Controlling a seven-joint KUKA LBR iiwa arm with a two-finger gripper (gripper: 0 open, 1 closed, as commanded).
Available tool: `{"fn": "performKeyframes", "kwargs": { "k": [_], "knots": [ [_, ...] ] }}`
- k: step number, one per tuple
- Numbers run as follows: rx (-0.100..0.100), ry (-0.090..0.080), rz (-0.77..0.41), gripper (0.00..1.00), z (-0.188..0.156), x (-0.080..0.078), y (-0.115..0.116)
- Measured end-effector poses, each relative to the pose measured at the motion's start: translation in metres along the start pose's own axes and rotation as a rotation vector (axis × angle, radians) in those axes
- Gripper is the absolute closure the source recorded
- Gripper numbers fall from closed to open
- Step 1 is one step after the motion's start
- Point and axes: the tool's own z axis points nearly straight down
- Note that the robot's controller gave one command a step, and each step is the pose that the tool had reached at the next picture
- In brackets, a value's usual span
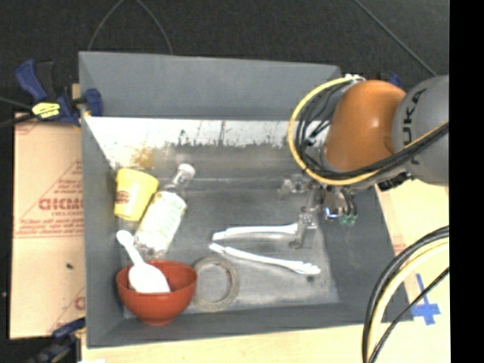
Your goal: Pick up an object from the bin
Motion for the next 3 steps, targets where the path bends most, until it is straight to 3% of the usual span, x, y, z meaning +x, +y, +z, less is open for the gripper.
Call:
{"fn": "performKeyframes", "kwargs": {
  "k": [1,2,3],
  "knots": [
    [0.000,0.000,0.000,0.00,0.000,0.000,0.000],
    [0.001,0.000,-0.021,0.00,0.081,-0.014,0.014],
    [0.001,-0.007,-0.014,0.00,0.078,-0.015,0.014]
  ]
}}
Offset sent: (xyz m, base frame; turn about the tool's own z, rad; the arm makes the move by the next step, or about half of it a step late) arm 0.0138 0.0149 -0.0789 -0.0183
